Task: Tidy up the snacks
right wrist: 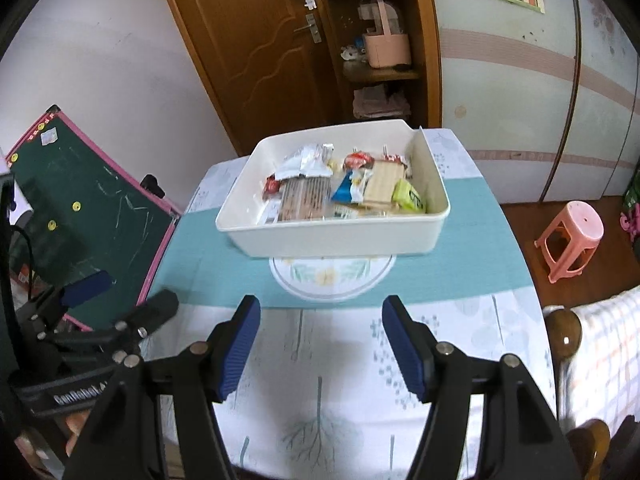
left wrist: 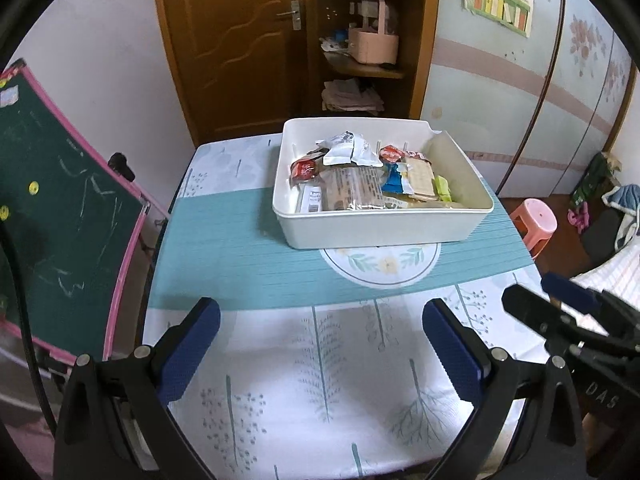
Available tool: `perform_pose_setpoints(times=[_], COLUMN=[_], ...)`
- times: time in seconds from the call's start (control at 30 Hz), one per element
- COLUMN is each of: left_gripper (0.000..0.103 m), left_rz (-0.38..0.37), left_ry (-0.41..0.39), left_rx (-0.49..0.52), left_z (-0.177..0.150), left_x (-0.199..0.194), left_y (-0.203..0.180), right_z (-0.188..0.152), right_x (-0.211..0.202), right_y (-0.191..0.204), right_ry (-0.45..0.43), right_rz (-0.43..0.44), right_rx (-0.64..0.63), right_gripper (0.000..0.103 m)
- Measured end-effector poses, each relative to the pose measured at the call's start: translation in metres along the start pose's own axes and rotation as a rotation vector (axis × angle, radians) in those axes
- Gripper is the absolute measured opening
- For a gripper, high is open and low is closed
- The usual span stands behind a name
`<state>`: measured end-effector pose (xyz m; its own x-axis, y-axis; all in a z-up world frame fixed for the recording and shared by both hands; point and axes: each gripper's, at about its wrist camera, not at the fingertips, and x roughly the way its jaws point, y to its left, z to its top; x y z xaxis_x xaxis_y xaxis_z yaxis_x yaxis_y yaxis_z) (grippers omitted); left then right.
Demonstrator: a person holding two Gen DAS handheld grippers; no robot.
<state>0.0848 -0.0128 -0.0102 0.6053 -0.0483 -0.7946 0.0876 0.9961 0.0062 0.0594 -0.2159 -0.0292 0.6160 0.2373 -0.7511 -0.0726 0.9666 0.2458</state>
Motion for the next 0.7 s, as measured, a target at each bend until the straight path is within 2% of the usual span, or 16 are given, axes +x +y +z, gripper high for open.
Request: perform_pose_setpoints(times=[0.13,0.3,0.7], left_gripper=[0.101,0.101,0.101], left_rz=[0.005,0.011,0.037], left_ry=[-0.005,-0.004,-0.041], left_rx=[-0.008,-0.021,-0.017], left_z=[-0.010,-0.018,-0.022], left_x=[-0.012,-0.019,-0.031], left_y=[0.000,0.003,0.003], right_z=[-0.012,-0.018,-0.025], right_x=[-0.011,-0.027,-0.035], right_y=[0.005,0.016,0.026], right_ry=[0.005,-0.032,-0.042], right_rz=[0.034,0.031,0.036], right_rx=[0.016,-0.025,-0.050], right_gripper=[0.064,0.064,0.065])
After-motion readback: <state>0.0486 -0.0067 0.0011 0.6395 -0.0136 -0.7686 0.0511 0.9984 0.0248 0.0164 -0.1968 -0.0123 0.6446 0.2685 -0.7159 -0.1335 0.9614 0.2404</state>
